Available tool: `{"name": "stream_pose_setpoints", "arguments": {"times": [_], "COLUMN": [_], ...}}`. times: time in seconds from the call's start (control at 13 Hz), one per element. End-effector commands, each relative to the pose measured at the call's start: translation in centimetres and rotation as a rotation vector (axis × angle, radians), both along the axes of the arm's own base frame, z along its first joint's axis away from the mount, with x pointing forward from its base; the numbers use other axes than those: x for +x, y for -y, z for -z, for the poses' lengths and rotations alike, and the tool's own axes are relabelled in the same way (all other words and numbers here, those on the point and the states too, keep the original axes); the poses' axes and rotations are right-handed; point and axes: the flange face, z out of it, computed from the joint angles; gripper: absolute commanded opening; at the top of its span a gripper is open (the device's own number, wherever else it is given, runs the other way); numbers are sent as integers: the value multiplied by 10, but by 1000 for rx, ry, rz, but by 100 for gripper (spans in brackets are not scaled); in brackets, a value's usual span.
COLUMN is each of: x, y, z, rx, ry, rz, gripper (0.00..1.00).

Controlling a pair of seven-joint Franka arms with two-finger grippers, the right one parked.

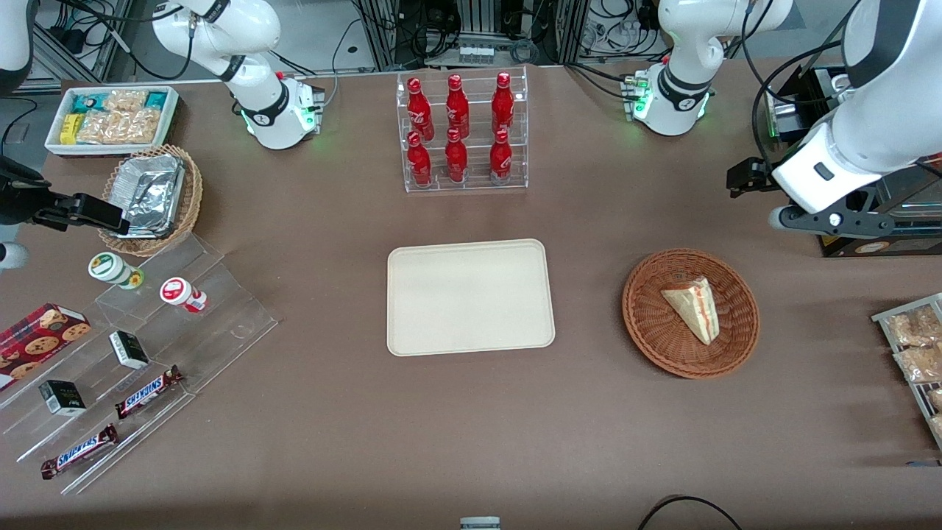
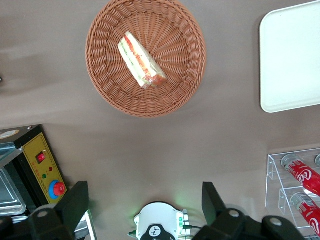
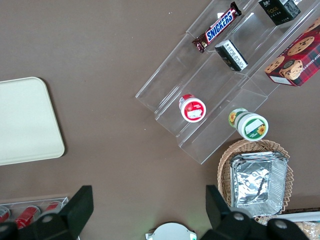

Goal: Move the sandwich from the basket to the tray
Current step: 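Move the left gripper over the wrapped sandwich in the wicker basket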

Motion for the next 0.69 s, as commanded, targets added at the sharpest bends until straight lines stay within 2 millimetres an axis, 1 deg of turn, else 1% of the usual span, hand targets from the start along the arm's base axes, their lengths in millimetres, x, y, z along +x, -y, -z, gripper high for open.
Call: {"name": "stream_pose_setpoints", "arguments": {"times": [0.0,0.08,0.23,0.62], "x": [1,3,10,16], "y": [-4,-4,-4,-1], "z": [-7,-6,11,94], "rx": [-20,-22,-23,-28], "ry": [21,31,26,56], "rz": [2,0,-1,2], "gripper": [100,100,100,100]}}
